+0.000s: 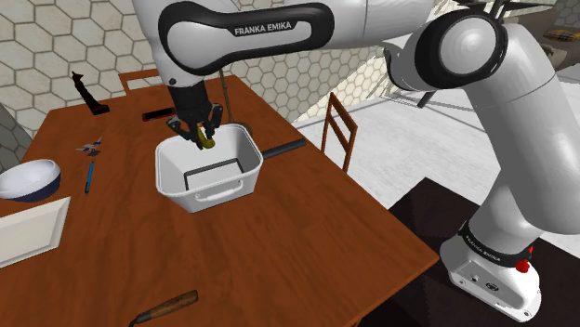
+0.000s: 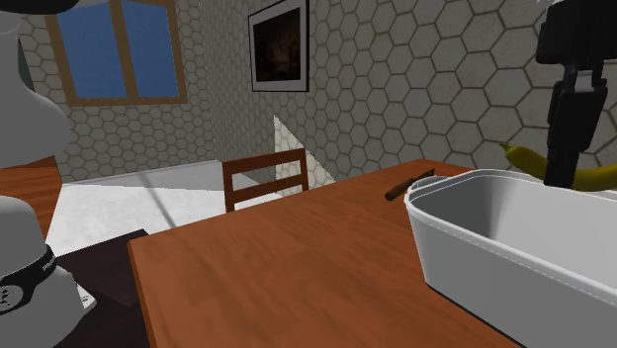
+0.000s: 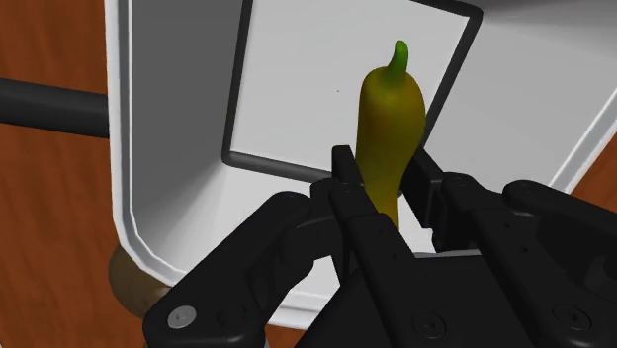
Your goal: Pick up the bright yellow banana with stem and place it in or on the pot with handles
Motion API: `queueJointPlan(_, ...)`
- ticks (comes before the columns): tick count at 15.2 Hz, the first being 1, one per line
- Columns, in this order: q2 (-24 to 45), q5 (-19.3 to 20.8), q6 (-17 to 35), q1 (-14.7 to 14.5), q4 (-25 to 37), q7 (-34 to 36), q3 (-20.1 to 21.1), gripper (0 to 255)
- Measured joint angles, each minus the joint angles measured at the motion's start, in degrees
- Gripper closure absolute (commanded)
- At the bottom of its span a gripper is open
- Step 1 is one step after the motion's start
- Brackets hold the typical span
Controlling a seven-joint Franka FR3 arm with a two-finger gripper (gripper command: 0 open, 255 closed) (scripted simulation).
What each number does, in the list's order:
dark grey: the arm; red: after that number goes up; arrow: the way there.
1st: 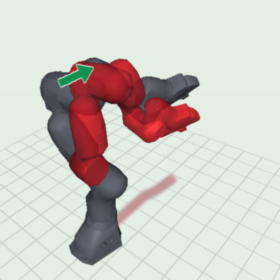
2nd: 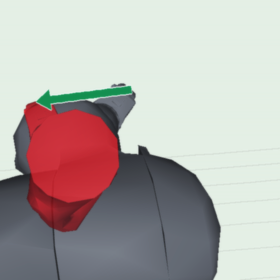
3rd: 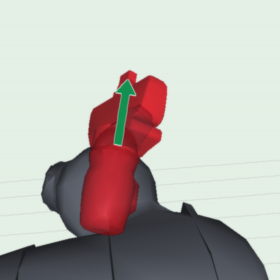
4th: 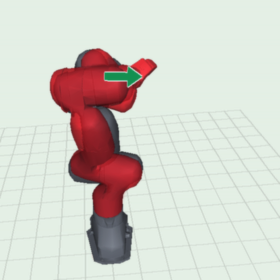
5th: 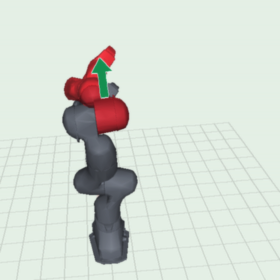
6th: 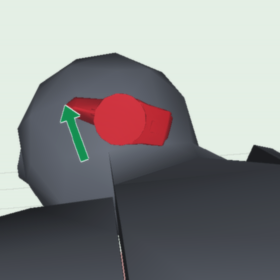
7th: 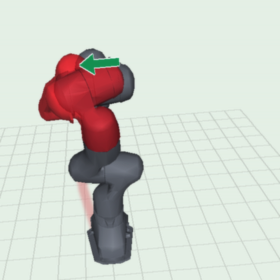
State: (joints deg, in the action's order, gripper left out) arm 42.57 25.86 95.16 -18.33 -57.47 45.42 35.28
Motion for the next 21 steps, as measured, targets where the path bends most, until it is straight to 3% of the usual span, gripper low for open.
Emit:
queueJointPlan(5,-0.2,0.1,3.8,1.2,-4.4,0.7,0.0,255)
queueJointPlan(11,-0.3,0.1,4.5,1.5,-5.2,0.8,0.0,255)
queueJointPlan(12,-0.3,0.1,4.5,1.5,-5.2,0.8,0.0,0)
queueJointPlan(18,-0.3,0.1,4.5,1.5,-5.2,0.8,0.0,0)
queueJointPlan(21,-0.4,-0.1,0.7,0.2,-1.1,0.4,0.1,0)
